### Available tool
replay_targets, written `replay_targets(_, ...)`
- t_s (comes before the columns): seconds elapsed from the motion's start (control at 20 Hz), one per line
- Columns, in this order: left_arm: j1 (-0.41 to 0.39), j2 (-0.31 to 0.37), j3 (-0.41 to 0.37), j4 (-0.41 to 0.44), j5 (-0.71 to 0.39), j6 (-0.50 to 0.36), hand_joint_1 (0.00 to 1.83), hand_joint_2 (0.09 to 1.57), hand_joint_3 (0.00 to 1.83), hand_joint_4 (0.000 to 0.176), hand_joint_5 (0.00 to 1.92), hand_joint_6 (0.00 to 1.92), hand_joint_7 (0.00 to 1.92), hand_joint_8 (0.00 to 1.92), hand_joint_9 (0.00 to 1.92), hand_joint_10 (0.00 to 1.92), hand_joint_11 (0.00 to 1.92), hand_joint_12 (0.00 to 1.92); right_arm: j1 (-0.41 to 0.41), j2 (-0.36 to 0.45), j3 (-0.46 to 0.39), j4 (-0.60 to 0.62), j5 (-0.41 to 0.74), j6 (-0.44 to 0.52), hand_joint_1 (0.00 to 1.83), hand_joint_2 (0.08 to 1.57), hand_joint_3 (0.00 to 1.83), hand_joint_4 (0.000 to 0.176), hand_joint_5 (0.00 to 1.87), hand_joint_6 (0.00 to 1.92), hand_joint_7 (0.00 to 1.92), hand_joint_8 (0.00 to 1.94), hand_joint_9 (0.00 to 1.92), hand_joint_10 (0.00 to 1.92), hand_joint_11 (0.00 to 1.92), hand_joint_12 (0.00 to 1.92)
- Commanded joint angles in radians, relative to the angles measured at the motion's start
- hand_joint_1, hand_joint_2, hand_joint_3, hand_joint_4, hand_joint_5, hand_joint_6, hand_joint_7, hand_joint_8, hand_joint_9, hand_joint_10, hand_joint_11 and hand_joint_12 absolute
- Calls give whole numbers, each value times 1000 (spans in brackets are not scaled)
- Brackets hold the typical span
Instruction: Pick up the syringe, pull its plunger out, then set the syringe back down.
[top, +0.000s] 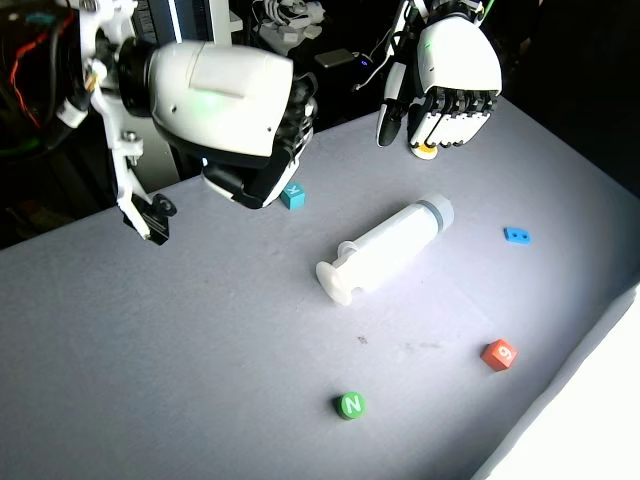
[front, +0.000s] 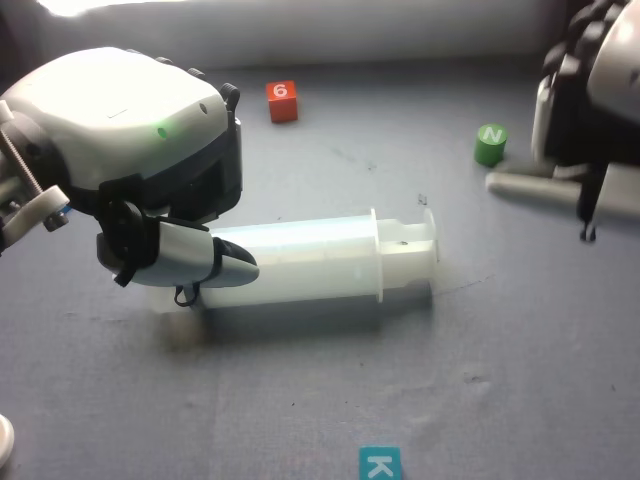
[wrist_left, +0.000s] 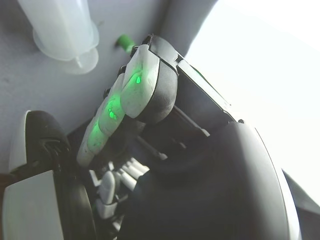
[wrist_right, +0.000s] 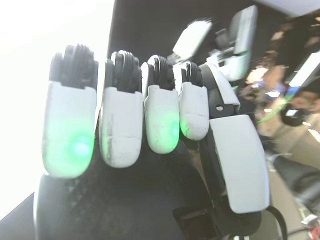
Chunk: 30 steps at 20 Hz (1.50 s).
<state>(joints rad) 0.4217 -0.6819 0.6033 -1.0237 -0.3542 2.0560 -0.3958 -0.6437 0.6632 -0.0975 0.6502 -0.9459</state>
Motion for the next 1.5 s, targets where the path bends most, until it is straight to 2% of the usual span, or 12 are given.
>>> replay_targets(0.0,-9,-1,4,26,-58,7,0,1069,143,0,0,7,13,15,5,7,0,13,12,5,-2,8,125,-3,0,980,211,0,0,0,0,0,0,0,0,0)
replay_targets(0.05,-10,-1,6,26,-58,7,0,1069,143,0,0,7,13,15,5,7,0,13,12,4,-5,8,116,-5,0,980,211,0,0,0,0,0,0,0,0,0)
replay_targets(0.1,-10,-1,8,26,-58,7,0,1127,29,0,0,0,10,9,7,3,0,0,16,4,-11,5,94,-16,0,1071,38,0,0,0,0,0,0,0,0,0)
replay_targets(0.3,-10,-1,6,26,-58,7,0,1111,8,0,0,0,9,4,7,3,0,0,22,4,-24,5,61,-66,0,1035,3,0,0,0,0,0,0,0,0,0)
replay_targets(0.35,-10,-2,6,21,-58,7,190,1067,0,0,0,0,9,3,13,5,41,19,27,4,-23,5,31,-73,0,957,0,0,0,0,0,0,0,0,0,0)
replay_targets(0.45,-10,-3,6,11,-58,14,670,962,0,0,0,0,0,0,0,0,8,14,30,4,-23,5,-2,-79,0,1021,0,0,0,0,0,0,0,0,0,0)
replay_targets(0.5,-12,-4,7,-10,-58,30,736,977,0,0,0,0,0,0,0,0,32,27,32,4,-23,5,-3,-81,0,1171,15,0,167,14,151,13,129,15,120,72)
replay_targets(0.55,-15,-8,10,-34,-58,46,719,1009,7,0,0,0,0,0,0,0,57,41,36,4,-23,6,-3,-82,28,1215,7,0,179,10,144,2,101,2,23,206)
replay_targets(0.9,-15,-122,58,-118,-181,90,803,1050,12,0,0,0,0,0,0,0,28,59,33,9,-7,8,-13,-81,0,1244,7,0,81,5,51,4,25,2,1,0)
replay_targets(1.05,-11,-187,96,-227,-191,174,756,1069,0,0,0,0,0,0,0,0,0,229,34,8,19,108,-13,-81,0,1242,4,0,97,10,63,7,24,2,0,0)
replay_targets(1.2,21,-234,127,-250,-221,178,831,1045,0,0,0,0,0,0,0,0,0,219,36,7,37,250,-9,-81,0,1239,2,0,89,5,57,3,19,0,0,0)
replay_targets(1.45,69,-288,167,-291,-265,178,924,1022,0,0,0,0,8,0,31,3,0,294,43,2,36,265,-76,-83,0,1242,4,0,135,17,100,14,61,14,25,14)
